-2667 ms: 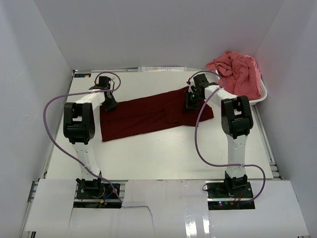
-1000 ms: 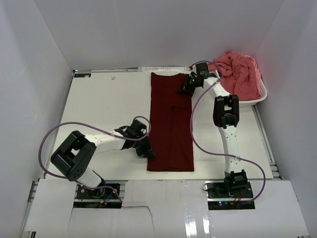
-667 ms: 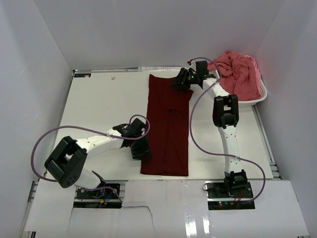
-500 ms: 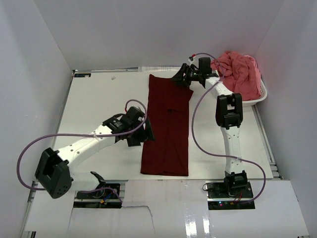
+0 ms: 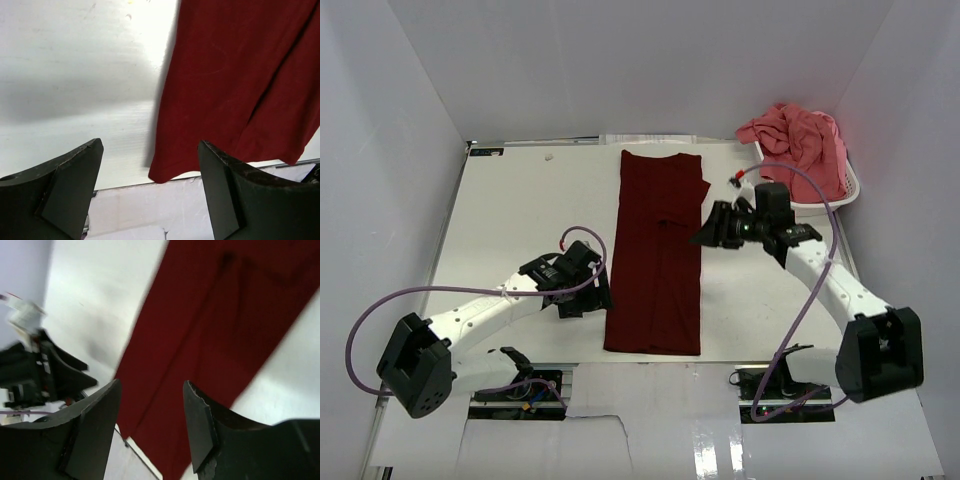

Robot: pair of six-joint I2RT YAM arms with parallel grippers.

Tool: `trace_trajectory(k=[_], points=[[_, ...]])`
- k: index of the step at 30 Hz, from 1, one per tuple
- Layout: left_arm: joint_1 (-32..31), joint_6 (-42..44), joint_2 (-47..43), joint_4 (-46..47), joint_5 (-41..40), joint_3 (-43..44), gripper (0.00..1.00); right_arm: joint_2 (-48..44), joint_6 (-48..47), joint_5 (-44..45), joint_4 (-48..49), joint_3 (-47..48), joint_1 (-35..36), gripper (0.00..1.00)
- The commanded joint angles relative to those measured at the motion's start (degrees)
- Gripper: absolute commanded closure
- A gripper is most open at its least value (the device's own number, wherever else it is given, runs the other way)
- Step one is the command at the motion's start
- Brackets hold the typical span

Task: Fold and stack the t-shirts
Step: Rotate the tshirt 90 degrees

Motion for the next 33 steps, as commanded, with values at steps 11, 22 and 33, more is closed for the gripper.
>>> trace_trajectory(k=[11, 22, 33], points=[[0.3, -1.8, -7.3, 7.0, 3.7, -9.0, 0.18, -24.3, 7.2, 6.9, -11.8, -30.8, 6.7, 0.46], [0.3, -2.6, -5.6, 14.3, 7.4, -15.2, 0.20, -28.3, 16.5, 6.4, -3.5, -43.6, 15.0, 0.46], [0.4, -3.0, -2.1, 18.0, 8.3, -17.2, 0.25, -25.1, 18.7, 6.9, 0.8, -45.4, 17.4, 0.47]])
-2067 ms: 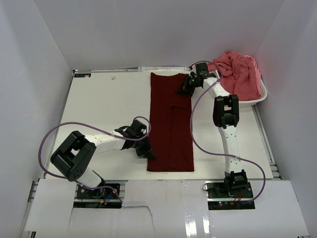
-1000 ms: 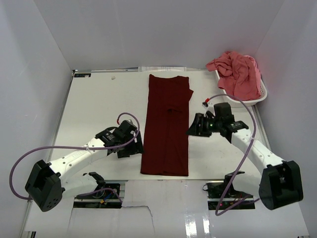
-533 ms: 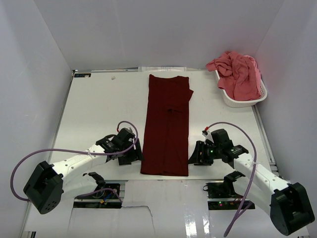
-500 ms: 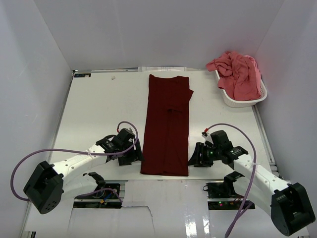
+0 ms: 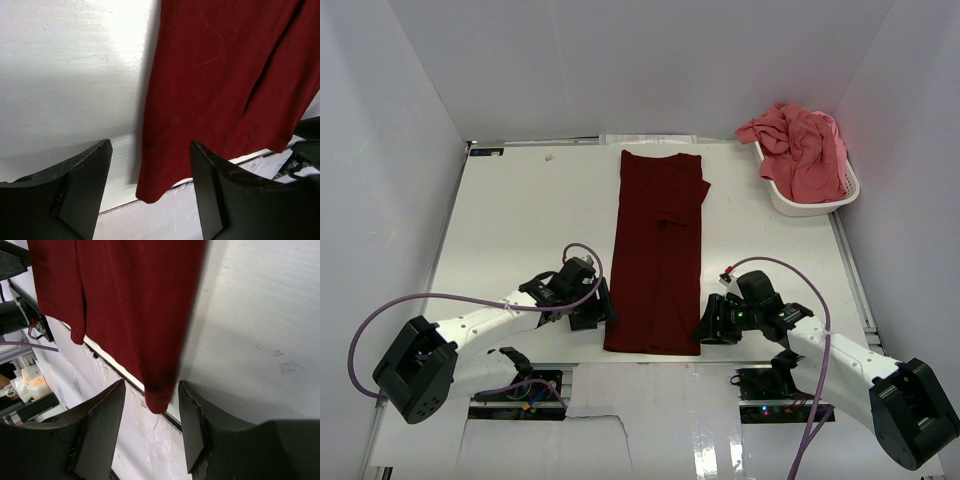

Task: Fold and stack the t-shirts
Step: Rotate the tshirt 90 degrees, then grab the bottom of the folded rectangular tshirt with both arms

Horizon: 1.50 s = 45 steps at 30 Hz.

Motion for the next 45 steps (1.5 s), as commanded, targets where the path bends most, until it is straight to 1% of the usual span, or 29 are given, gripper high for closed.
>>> trace_trajectory(k=[1, 2, 4, 5, 7, 8, 9, 10, 12, 13, 15, 17, 18, 19, 21, 22, 27, 32, 36, 37, 38, 42, 45], points=[[0.2, -0.1, 1.4, 0.4, -0.2, -2.3, 0.27, 1.1, 0.4, 1.6, 1.4, -1.5, 0.7, 0.48], [0.1, -0.2, 1.5, 0.8, -0.2, -2.8, 0.30, 1.4, 0.4, 1.6, 1.5, -1.6, 0.8, 0.48], [0.1, -0.2, 1.6, 1.4, 0.4, -3.2, 0.32, 2.0, 0.4, 1.3, 1.9, -1.4, 1.3, 0.49], [0.1, -0.2, 1.7, 1.6, 0.5, -3.5, 0.35, 2.7, 0.3, 1.3, 1.9, -1.3, 1.5, 0.50], [0.1, -0.2, 1.9, 1.7, 1.1, -3.7, 0.37, 3.2, 0.4, 1.6, 2.2, -1.3, 2.2, 0.52], [0.2, -0.1, 1.9, 1.7, 1.2, -3.9, 0.42, 3.6, 0.6, 1.7, 2.4, -1.4, 2.5, 0.54], [0.1, -0.1, 1.7, 1.7, 1.4, -4.1, 0.46, 3.7, 0.7, 1.7, 2.7, -1.4, 2.6, 0.55], [0.1, -0.2, 1.6, 1.7, 1.8, -4.3, 0.50, 4.1, 0.7, 1.7, 2.9, -1.5, 2.7, 0.58], [0.1, -0.2, 0.8, 1.7, 2.1, -4.9, 0.54, 4.4, 0.7, 1.8, 2.8, -1.4, 3.0, 0.62], [0.1, -0.3, 0.6, 1.7, 2.3, -5.2, 0.55, 4.6, 0.7, 1.8, 2.9, -1.4, 3.0, 0.67], [0.1, -0.6, 0.4, 1.7, 2.9, -5.8, 0.59, 4.7, 0.8, 1.8, 3.0, -1.5, 3.2, 0.68], [0.1, -0.7, 0.4, 1.8, 3.4, -6.1, 0.64, 4.8, 0.9, 1.8, 3.2, -1.4, 3.3, 0.76], [0.1, -0.7, 0.5, 2.1, 3.6, -6.6, 0.69, 5.0, 0.9, 1.8, 3.2, -1.4, 3.3, 0.83], [0.1, -0.7, 0.5, 2.3, 3.8, -6.7, 0.80, 5.2, 0.9, 1.8, 3.2, -1.2, 3.3, 0.92], [0.1, -0.5, 0.9, 2.8, 4.1, -6.8, 0.95, 5.5, 0.5, 1.6, 2.9, -0.5, 3.4, 0.92], [0.1, -0.4, 1.2, 3.0, 4.4, -6.6, 1.00, 5.5, 0.4, 1.7, 2.5, -0.2, 3.4, 0.92], [0.1, -0.1, 2.4, 2.9, 6.3, -4.5, 1.00, 5.4, -1.7, 2.1, -1.4, 3.7, 3.5, 0.92], [0.1, 0.5, 2.8, -0.6, 5.4, 1.1, 1.00, 7.0, -5.3, 3.1, -6.4, 9.3, 3.4, 0.92], [0.2, 1.4, 3.8, -4.7, 1.5, 6.4, 1.00, 7.5, -7.1, 5.2, -8.7, 13.7, 3.3, 0.92], [0.3, 1.9, 4.3, -5.5, -0.7, 7.8, 1.00, 8.3, -8.0, 5.6, -9.4, 15.4, 3.3, 0.92], [0.3, 2.2, 5.2, -6.3, -1.6, 10.4, 1.00, 8.8, -8.5, 6.3, -9.7, 16.4, 3.1, 0.92], [0.8, 3.9, 8.4, -6.8, -4.2, 16.6, 1.00, 11.6, -11.3, 8.1, -11.3, 22.3, 2.2, 0.92], [2.6, 5.6, 11.0, -7.0, -4.9, 21.1, 1.00, 13.8, -14.1, 8.9, -12.3, 27.1, -0.3, 0.92]])
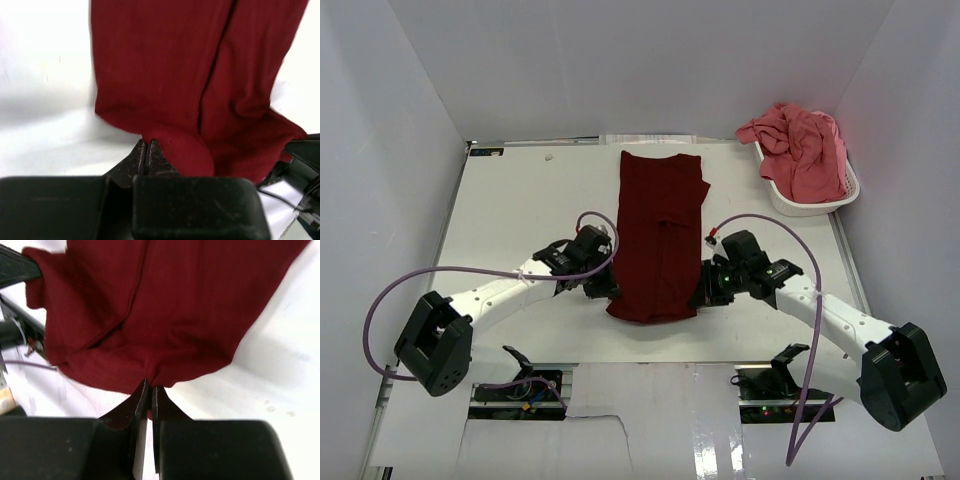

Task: Fold and stack the t-shirts
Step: Grab the bottom of the folded rectangular tshirt with both arms, then fold the folded rectangular tshirt in 1/3 of the way

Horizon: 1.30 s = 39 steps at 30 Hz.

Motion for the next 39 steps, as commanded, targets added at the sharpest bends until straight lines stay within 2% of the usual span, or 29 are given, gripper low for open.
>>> trace_trajectory(k=[1, 7, 13, 20, 27, 39], points=[[2.3, 3.0, 2.1, -1.2, -3.3, 5.4, 1.00, 2.4, -4.9, 2.1, -1.4, 6.2, -2.7, 0.92], [6.8, 5.5, 8.3, 0.9, -4.4, 13.2, 1.00, 9.3, -10.9, 1.6, -1.1, 13.5, -9.2, 0.92], [9.3, 7.5, 14.8, 2.6, -5.5, 19.9, 1.00, 17.8, -15.0, 1.6, -0.2, 22.1, -12.4, 0.92], [11.8, 9.8, 24.9, 2.4, -5.8, 33.0, 1.00, 28.0, -16.7, 0.2, -0.2, 33.9, -15.1, 0.92], [12.9, 9.6, 30.1, 2.2, -5.7, 38.1, 1.00, 35.3, -16.9, -0.9, -0.1, 40.0, -16.0, 0.92], [14.3, 10.2, 34.9, 2.1, -5.3, 43.2, 1.00, 39.7, -17.2, -1.5, -0.4, 44.9, -17.5, 0.92]])
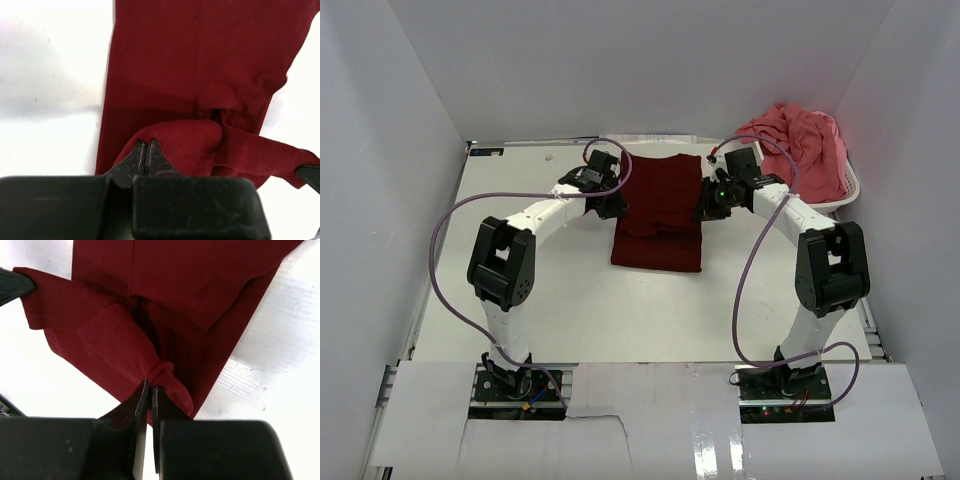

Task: Fold and stack the t-shirts
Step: Fold the folded rectangular tshirt in 1/3 of the way

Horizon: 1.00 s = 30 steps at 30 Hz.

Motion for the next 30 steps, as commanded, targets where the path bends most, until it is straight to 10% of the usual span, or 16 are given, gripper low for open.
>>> trace_trajectory(k=[1, 25, 28, 30], points=[[0.9, 0.9, 0.7, 0.7, -0.2, 4.0, 1.00, 0.7, -1.0, -1.1, 0.7, 3.8, -0.8, 0.92], [2.5, 1.3, 9.3, -0.6, -0.2, 13.9, 1.00, 10.0, -0.9, -2.7, -0.2, 14.3, -3.2, 0.89], [2.6, 0.7, 9.4, 0.8, -1.1, 14.1, 0.87, 11.5, -0.5, -2.8, 0.1, 16.7, -3.5, 0.84], [2.7, 0.5, 10.0, 2.1, -1.6, 14.5, 0.60, 12.2, -0.2, -2.1, 0.6, 17.7, -3.8, 0.79]])
